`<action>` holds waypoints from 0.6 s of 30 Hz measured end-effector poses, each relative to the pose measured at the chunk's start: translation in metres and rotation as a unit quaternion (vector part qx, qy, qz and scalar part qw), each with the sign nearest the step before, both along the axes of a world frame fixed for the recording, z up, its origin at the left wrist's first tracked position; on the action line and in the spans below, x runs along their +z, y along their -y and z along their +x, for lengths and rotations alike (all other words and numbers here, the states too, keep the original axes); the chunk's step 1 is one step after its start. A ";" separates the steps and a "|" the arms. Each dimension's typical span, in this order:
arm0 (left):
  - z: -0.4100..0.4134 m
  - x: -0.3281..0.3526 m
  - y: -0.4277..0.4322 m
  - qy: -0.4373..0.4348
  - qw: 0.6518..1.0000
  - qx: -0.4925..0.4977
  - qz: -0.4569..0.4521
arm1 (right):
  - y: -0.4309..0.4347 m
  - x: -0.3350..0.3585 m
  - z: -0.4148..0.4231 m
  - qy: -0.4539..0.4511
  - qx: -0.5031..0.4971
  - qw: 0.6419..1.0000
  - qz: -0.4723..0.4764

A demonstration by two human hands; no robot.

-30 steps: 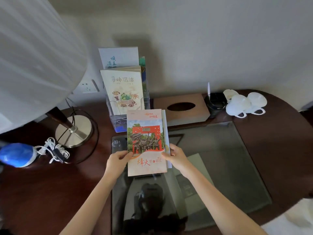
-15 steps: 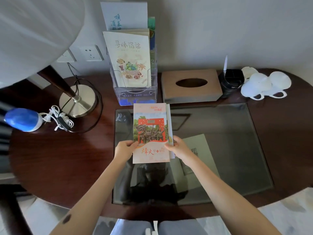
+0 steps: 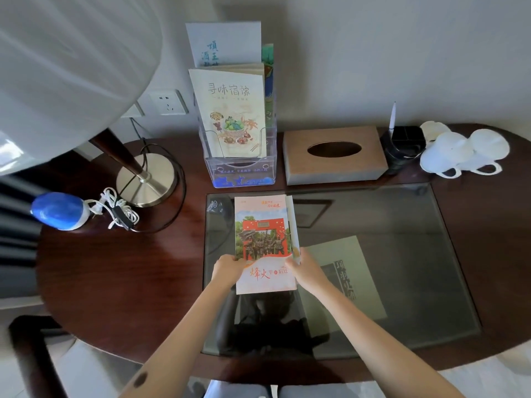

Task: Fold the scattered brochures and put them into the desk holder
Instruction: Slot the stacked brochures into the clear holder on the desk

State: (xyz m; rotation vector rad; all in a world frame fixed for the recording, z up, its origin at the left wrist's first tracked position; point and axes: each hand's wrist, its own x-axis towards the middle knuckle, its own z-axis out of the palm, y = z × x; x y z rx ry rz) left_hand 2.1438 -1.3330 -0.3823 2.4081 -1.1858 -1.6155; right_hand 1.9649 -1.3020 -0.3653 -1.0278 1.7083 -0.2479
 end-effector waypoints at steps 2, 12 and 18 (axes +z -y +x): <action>-0.002 0.000 -0.001 0.019 1.000 -0.005 -0.015 | -0.007 -0.001 0.007 -0.106 0.022 0.994 -0.026; -0.007 0.013 -0.003 -0.020 0.998 0.040 -0.052 | -0.008 -0.001 0.024 -0.086 -0.038 0.991 -0.096; -0.023 0.040 -0.001 -0.108 0.986 0.027 -0.124 | 0.011 0.007 0.010 0.027 -0.152 0.988 -0.029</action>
